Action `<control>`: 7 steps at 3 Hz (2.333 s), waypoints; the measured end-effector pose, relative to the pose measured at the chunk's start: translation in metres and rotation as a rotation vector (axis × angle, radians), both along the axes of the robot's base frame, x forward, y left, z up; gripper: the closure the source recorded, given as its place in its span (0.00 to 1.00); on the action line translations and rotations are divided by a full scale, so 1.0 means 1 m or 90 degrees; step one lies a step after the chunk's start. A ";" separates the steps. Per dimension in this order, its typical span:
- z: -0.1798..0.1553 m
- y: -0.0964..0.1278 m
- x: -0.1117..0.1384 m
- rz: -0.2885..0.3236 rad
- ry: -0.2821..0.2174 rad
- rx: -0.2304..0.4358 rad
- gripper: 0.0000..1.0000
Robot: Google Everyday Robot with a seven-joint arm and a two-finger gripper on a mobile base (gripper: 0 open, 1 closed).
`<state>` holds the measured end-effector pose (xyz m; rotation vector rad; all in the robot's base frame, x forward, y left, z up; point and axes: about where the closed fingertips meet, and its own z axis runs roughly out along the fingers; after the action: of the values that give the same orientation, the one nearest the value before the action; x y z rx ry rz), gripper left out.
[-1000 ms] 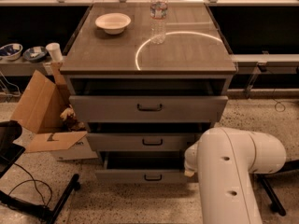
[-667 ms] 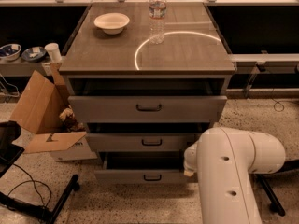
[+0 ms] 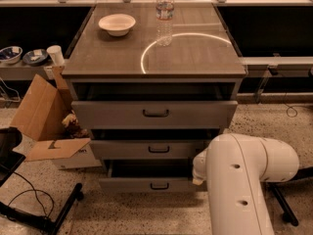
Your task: Open bottom drawer
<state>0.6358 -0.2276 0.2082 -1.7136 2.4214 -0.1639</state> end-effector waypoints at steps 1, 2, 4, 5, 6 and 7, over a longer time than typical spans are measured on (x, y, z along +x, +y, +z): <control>0.000 0.000 0.000 0.000 0.000 0.000 0.19; 0.000 0.000 0.000 0.000 0.000 0.000 0.00; -0.026 0.002 -0.036 0.004 0.052 0.004 0.19; -0.038 0.005 -0.091 0.011 0.130 0.001 0.41; -0.035 0.006 -0.100 0.014 0.141 -0.001 0.64; -0.027 0.006 -0.100 0.014 0.141 -0.001 0.87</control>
Offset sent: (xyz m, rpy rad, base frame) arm 0.0000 0.0000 0.0000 0.0000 0.0000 0.0000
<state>0.5361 -0.2213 0.1811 -1.8470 2.5541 0.0293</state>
